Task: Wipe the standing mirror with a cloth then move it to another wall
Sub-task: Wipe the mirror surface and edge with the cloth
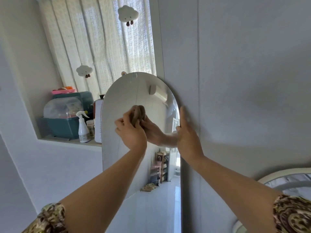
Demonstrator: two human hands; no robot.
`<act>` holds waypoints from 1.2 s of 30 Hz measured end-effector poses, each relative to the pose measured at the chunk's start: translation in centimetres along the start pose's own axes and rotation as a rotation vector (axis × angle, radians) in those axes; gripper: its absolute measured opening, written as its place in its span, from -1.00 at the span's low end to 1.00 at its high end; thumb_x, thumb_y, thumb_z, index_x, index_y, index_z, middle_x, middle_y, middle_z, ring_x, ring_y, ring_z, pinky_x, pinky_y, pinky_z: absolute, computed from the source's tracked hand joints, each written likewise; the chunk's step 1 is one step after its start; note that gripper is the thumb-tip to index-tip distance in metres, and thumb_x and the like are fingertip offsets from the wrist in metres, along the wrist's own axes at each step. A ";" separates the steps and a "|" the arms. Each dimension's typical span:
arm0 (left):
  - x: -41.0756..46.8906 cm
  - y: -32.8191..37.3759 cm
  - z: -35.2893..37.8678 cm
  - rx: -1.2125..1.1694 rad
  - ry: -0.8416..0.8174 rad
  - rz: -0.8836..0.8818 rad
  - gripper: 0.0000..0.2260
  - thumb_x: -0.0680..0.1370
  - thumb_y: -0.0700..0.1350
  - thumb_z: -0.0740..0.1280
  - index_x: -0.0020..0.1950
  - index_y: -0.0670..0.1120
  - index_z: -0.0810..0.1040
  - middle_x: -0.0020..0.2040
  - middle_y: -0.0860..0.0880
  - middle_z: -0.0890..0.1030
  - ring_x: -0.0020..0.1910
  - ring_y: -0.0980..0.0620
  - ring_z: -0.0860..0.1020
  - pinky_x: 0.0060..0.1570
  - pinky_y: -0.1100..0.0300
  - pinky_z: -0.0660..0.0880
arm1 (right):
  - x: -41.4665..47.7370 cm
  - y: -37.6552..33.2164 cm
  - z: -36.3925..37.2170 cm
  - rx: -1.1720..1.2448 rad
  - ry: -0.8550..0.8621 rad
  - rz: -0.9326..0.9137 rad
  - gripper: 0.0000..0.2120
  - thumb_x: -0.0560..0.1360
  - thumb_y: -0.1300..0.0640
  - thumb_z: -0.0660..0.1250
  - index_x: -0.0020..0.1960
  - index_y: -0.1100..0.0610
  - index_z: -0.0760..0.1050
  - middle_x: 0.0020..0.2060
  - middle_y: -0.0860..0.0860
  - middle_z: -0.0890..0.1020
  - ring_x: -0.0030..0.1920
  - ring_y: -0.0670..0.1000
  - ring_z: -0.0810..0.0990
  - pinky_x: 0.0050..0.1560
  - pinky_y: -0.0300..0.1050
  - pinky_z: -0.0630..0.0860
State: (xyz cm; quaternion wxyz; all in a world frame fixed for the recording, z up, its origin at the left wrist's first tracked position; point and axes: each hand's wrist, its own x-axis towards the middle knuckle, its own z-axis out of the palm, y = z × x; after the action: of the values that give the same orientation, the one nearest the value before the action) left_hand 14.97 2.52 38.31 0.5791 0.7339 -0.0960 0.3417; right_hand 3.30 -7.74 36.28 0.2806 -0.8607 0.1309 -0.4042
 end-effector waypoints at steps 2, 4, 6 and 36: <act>-1.7 0.3 0.1 0.007 -0.036 0.099 -0.63 0.55 -0.31 0.28 0.29 0.03 0.53 0.21 -0.10 0.42 0.15 -0.10 0.38 -0.12 0.17 0.32 | -0.9 0.4 0.1 0.043 -0.019 0.015 -0.21 0.58 0.34 0.12 0.54 -0.13 -0.30 0.23 0.16 0.49 -0.29 -0.26 0.36 -0.33 -0.41 0.29; -3.3 0.7 0.4 0.003 -0.083 0.181 -0.64 0.55 -0.30 0.28 0.28 0.02 0.54 0.20 -0.07 0.42 0.16 -0.04 0.37 -0.16 0.16 0.39 | -1.9 0.8 0.0 0.046 -0.042 0.016 -0.23 0.59 0.32 0.13 0.55 -0.11 -0.28 0.15 0.17 0.50 -0.29 -0.22 0.35 -0.37 -0.39 0.24; -4.9 1.0 0.6 -0.016 -0.126 0.246 -0.66 0.58 -0.27 0.29 0.29 0.03 0.53 0.21 -0.04 0.42 0.16 0.03 0.35 -0.17 0.31 0.36 | -2.8 1.4 0.3 0.083 -0.062 0.002 -0.22 0.58 0.33 0.13 0.55 -0.13 -0.26 0.24 0.14 0.50 -0.18 -0.10 0.46 -0.32 -0.37 0.30; 3.2 -10.7 -3.4 -0.067 0.008 -0.400 -0.77 0.62 -0.21 0.24 0.24 0.00 0.50 0.27 -0.13 0.42 0.22 -0.13 0.51 0.21 -0.05 0.53 | -7.2 2.9 4.8 0.011 0.035 0.157 -0.12 0.57 0.29 0.20 0.50 -0.27 -0.34 -0.06 0.20 0.59 -0.28 0.09 0.58 -0.31 -0.09 0.55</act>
State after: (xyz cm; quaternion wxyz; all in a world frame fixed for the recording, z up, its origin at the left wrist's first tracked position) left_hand 21.76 9.80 32.24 0.6600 0.7173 0.0429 0.2193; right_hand 2.40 -5.05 27.65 0.3137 -0.8390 0.2006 -0.3968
